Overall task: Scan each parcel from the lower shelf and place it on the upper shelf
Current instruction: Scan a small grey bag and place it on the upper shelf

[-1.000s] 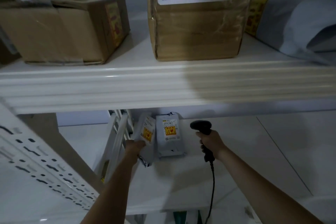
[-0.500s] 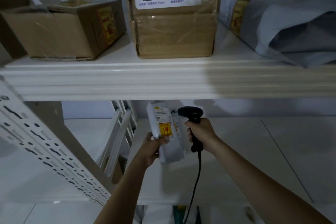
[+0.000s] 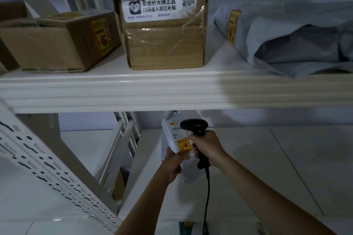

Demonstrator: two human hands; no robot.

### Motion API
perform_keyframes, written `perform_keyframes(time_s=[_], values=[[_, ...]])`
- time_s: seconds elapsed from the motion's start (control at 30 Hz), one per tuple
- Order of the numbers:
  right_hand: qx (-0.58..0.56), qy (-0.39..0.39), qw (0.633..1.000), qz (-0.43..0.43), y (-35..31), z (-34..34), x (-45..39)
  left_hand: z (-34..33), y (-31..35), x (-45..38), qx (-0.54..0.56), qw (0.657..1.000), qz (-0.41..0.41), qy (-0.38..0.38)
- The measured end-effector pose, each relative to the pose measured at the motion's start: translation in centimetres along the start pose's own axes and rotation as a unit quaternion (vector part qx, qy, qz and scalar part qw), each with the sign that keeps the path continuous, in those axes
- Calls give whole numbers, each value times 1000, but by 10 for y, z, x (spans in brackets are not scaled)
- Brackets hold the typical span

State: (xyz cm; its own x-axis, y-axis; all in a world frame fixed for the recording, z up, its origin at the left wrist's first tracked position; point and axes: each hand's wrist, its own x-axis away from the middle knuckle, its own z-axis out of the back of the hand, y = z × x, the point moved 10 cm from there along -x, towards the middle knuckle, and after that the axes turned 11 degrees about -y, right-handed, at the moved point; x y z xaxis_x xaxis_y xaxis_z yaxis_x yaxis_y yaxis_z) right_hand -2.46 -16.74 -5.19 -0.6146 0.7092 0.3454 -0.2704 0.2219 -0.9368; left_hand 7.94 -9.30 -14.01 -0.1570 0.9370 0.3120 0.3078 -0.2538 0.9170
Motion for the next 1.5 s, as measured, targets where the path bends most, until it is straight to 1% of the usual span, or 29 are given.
perform_keyframes(time_s=[0.1,0.3,0.5,0.7,0.77,0.83,0.9,1.03,1.1,1.23,1.37,1.43,1.5], values=[[2,-3,1000,-1,1,2,1,1,-1,-3,3,1000,1,16],[16,-11,1000,-8,4,1,0,2,-4,-12,0,1000,-1,18],[37,-14,999,-13,5,-2,0,-6,3,-5,6,1000,-10,-13],[50,-19,998,-13,7,-3,0,4,-4,-4,35,999,1,19],[61,-11,998,-9,7,1,1,4,-4,-1,48,999,2,26],[86,16,996,-10,10,14,-2,5,-5,1,57,998,6,29],[107,37,993,-28,21,31,-9,7,-5,5,63,998,10,30],[168,22,981,-90,64,59,-29,18,-7,9,64,997,12,43],[190,32,974,-121,87,71,-33,21,-11,11,61,997,19,47],[267,47,947,-171,125,82,-38,24,-20,12,61,996,41,60],[302,38,936,-177,146,80,-39,20,-20,13,72,996,34,38],[309,19,935,-172,152,74,-40,18,-19,15,71,996,40,45],[332,7,927,-176,158,71,-42,17,-19,15,84,995,37,50]])
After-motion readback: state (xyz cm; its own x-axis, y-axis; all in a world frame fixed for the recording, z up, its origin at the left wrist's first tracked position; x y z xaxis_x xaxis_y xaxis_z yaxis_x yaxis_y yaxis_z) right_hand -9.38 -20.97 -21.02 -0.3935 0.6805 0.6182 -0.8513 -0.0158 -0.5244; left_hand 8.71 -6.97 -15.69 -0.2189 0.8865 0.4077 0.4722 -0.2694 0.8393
